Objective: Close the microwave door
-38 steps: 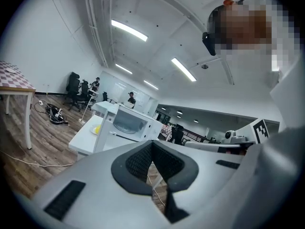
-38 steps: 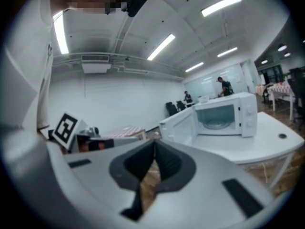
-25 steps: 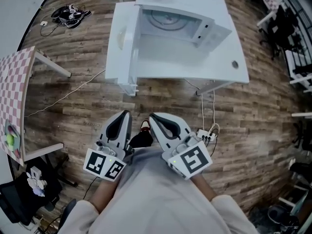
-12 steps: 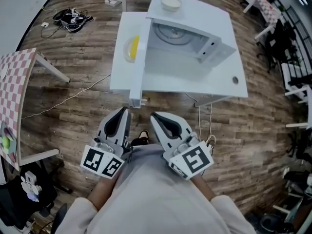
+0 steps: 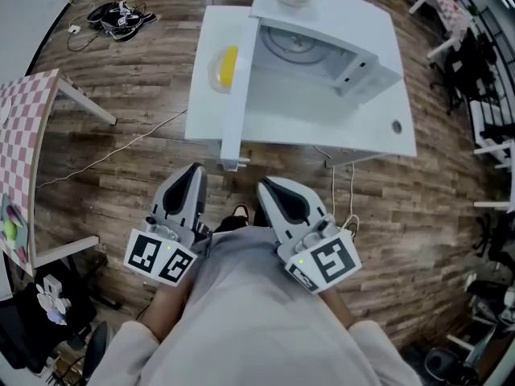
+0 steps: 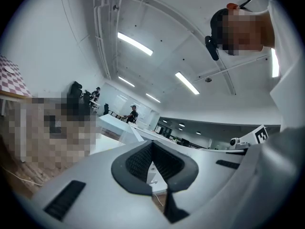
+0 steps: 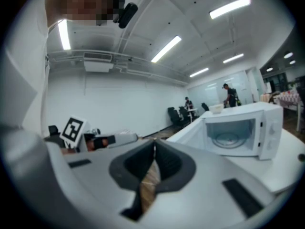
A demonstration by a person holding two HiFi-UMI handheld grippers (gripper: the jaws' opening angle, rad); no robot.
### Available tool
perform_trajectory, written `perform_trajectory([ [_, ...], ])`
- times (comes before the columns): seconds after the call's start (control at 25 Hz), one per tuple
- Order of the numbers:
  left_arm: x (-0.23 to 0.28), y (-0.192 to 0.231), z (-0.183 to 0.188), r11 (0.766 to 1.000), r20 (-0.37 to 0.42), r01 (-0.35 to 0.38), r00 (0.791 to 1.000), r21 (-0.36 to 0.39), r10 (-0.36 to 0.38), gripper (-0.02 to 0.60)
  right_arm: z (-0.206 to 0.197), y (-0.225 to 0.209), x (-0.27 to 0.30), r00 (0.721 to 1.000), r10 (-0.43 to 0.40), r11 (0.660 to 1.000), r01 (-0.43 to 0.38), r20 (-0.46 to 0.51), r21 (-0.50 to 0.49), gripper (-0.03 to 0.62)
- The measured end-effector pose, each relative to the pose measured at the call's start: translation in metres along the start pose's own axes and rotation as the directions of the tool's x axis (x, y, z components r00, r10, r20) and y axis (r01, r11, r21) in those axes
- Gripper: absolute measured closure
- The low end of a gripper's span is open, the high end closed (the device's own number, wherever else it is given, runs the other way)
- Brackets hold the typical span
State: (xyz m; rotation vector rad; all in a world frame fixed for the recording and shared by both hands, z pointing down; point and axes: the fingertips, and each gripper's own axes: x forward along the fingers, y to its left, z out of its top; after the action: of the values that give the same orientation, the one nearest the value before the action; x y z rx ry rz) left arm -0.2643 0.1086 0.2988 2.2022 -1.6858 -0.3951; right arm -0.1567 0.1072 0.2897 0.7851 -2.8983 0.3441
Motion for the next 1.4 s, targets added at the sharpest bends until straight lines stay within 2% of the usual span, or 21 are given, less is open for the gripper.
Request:
perform_trajectory([
  [0.2, 0.007, 0.013, -0.017, 1.0, -0.083, 0.0, 0.997, 0.005, 0.001, 0.565, 0.0, -0.011, 0.009, 1.0, 0.021, 1.0, -0.021, -0.01, 0.005, 0.571],
  [0.32, 0.013, 0.017, -0.019, 0.999, -0.105, -0.003, 0.994, 0.032, 0.007, 0.565, 0.003, -0.017, 0.017, 0.999, 0.041, 0.999, -0.041, -0.015, 0.002, 0.571],
  [0.72, 0.033, 0.019, -0.032, 1.0, -0.129, -0.003, 0.992, 0.022, 0.005, 0.565, 0.007, -0.034, 0.025, 0.996, 0.087, 0.996, -0.086, -0.017, 0.018, 0.571],
  [0.96, 0.038, 0.018, -0.034, 1.0, -0.128, -0.012, 0.992, -0.004, 0.011, 0.565, 0.005, -0.044, 0.02, 0.997, 0.077, 0.996, -0.077, -0.013, 0.038, 0.571],
  [1.4, 0.038, 0.016, -0.039, 1.0, -0.157, 0.005, 0.988, -0.008, -0.006, 0.565, -0.001, -0.048, 0.014, 0.999, 0.048, 0.997, -0.047, -0.011, 0.06, 0.571],
])
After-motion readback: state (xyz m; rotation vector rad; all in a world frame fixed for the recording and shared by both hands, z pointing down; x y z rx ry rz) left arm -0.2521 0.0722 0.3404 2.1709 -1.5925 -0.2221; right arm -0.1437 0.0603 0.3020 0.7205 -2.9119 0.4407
